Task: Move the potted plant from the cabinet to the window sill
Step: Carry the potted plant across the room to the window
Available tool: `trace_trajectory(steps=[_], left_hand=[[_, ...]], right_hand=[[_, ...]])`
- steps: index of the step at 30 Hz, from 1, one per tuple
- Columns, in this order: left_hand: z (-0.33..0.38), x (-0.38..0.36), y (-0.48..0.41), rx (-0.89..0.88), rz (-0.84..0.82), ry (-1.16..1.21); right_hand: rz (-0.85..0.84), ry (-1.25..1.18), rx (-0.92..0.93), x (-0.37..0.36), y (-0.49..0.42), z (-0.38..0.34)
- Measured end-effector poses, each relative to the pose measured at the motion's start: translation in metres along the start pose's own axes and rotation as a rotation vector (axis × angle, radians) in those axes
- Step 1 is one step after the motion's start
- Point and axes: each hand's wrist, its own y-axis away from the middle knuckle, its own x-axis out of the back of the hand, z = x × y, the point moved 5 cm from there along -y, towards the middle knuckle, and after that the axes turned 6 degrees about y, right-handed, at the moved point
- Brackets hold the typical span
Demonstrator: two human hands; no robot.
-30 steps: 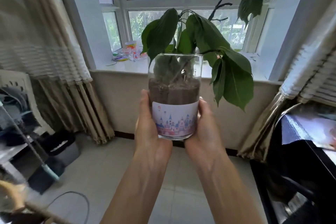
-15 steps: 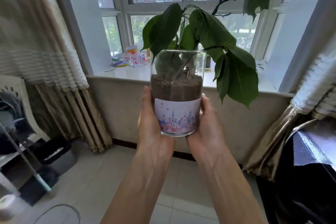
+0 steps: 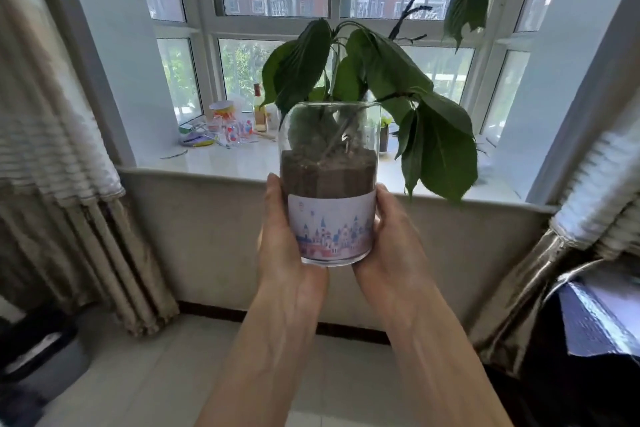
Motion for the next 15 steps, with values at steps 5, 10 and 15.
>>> trace_trajectory(steps=[5,10,15], left_hand=[[0.033,0.005,-0.044,0.021,-0.022,0.013],[0.061,0.016,-0.081,0.043,-0.058,-0.005],[0.076,0.026,-0.106,0.061,-0.088,-0.022]], right_hand=[[-0.023,0.0,-0.006,-0.028,-0.037,0.018],[-0.047,0.028,0.023,-0.052,-0.066,0.036],[-0.043,0.045,0.012,-0.064,-0.088,0.049]])
